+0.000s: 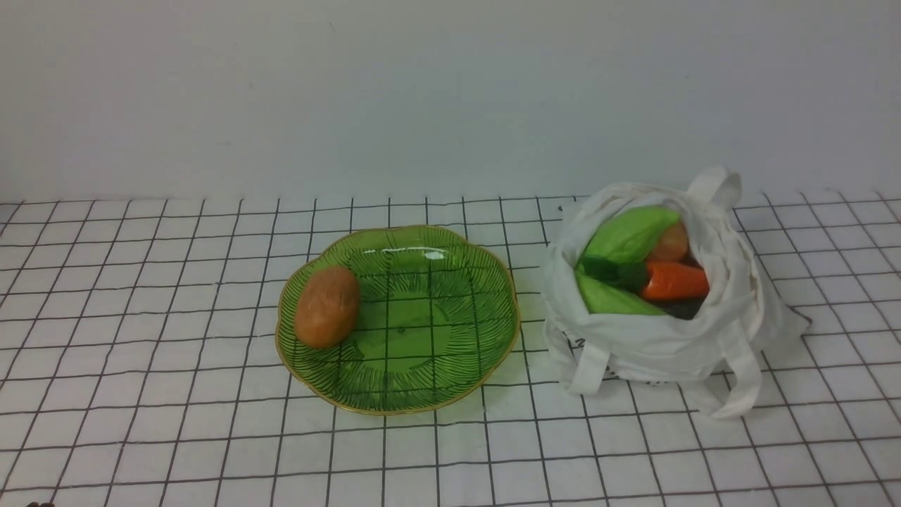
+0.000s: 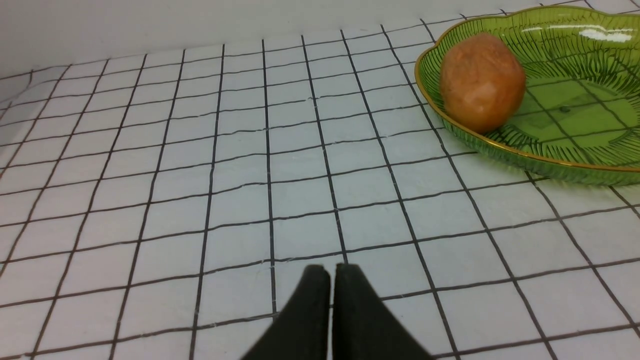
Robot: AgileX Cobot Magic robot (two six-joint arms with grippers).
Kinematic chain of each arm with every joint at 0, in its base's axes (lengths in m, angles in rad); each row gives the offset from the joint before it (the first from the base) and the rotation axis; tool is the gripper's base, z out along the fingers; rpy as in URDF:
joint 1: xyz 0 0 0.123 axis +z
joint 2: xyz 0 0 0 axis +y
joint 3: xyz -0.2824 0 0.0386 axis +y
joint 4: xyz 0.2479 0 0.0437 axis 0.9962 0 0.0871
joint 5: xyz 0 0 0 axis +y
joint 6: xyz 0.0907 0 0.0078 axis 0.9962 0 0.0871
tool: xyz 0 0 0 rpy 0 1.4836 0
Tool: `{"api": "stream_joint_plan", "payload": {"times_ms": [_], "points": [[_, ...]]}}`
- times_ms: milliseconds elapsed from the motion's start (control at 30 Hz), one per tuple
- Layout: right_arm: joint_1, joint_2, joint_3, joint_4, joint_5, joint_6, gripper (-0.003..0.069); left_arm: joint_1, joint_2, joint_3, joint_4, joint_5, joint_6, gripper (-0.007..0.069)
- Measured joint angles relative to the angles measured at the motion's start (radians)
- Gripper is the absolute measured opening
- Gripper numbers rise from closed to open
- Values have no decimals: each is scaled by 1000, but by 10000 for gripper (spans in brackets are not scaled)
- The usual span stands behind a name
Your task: Take vegetables from bag on white checkered tablecloth place on plate.
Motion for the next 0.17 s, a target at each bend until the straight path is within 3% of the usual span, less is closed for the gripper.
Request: {"api": "stream_joint_plan", "payload": {"times_ms": [167], "points": [[0, 0, 0, 0, 0, 0, -14, 0, 0, 0, 0, 0, 0, -8]]}}
